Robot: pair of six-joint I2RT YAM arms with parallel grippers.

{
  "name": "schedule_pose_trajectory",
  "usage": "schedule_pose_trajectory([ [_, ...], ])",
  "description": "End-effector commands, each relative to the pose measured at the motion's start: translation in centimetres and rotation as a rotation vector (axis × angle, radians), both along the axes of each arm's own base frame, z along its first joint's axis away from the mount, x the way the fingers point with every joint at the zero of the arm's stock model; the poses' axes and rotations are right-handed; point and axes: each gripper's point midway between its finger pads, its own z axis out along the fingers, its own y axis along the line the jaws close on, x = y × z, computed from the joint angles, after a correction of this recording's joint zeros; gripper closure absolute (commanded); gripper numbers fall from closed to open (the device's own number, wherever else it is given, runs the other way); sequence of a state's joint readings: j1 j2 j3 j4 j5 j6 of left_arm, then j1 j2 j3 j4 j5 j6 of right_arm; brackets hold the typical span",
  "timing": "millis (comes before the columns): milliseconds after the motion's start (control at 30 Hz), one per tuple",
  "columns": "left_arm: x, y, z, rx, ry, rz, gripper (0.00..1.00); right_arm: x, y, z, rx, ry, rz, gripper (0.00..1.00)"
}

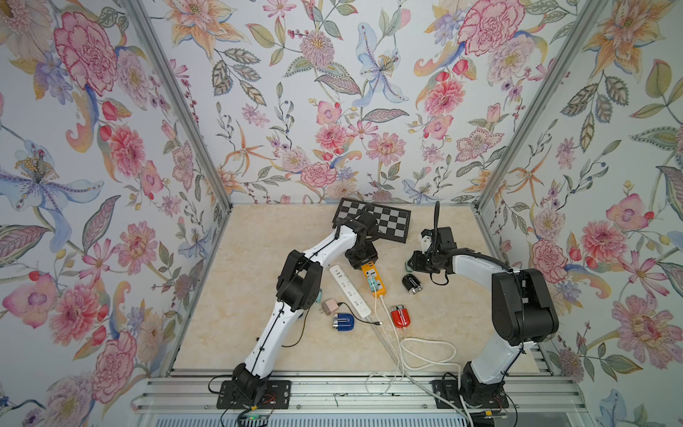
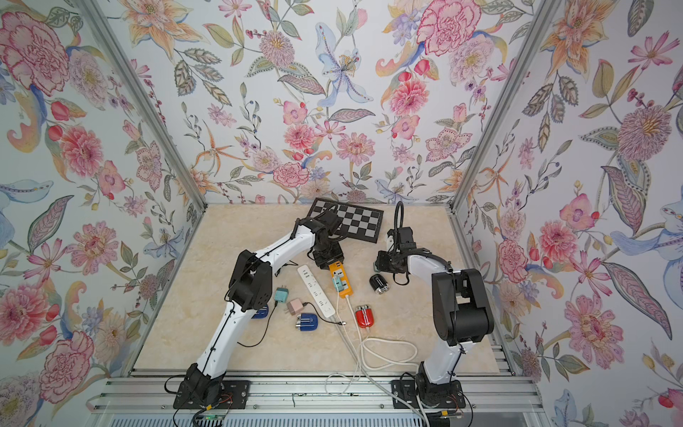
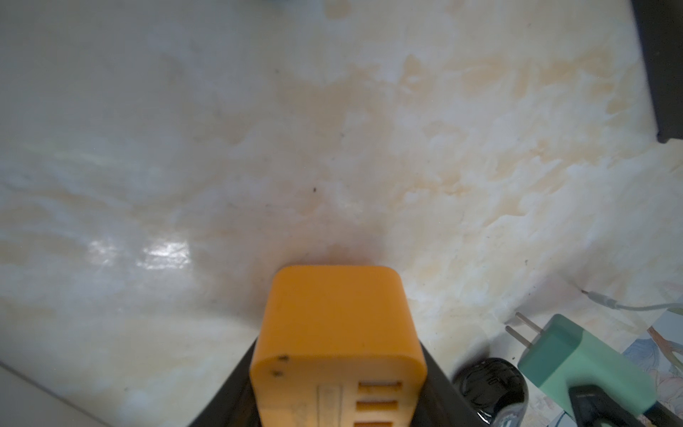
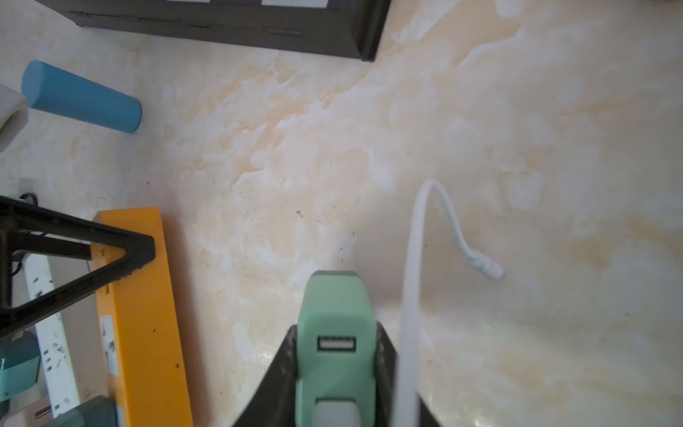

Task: Unplug the electric shaver
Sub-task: Place the plug at the center of the board.

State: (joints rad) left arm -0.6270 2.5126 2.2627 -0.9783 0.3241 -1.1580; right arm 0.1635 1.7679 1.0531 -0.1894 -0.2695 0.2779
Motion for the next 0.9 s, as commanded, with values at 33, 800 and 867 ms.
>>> schedule_pose_trajectory([
  [33, 1.1, 1.6, 1.1, 0.056, -0.063, 0.011, 0.6, 1.5, -0.7, -0.1, 0.069, -0.003, -0.046, 0.5],
  [800, 3.0, 3.8, 3.7, 0.159, -0.174, 0.004, 0.38, -1.7, -5.3, 6.4, -0.344, -0.103, -0.105, 0.17],
  [867, 3.2, 4.0, 3.9, 0.171, -0.188, -0.006, 0.38, -3.0, -4.2, 7.2, -0.337, -0.101, -0.082, 0.18],
])
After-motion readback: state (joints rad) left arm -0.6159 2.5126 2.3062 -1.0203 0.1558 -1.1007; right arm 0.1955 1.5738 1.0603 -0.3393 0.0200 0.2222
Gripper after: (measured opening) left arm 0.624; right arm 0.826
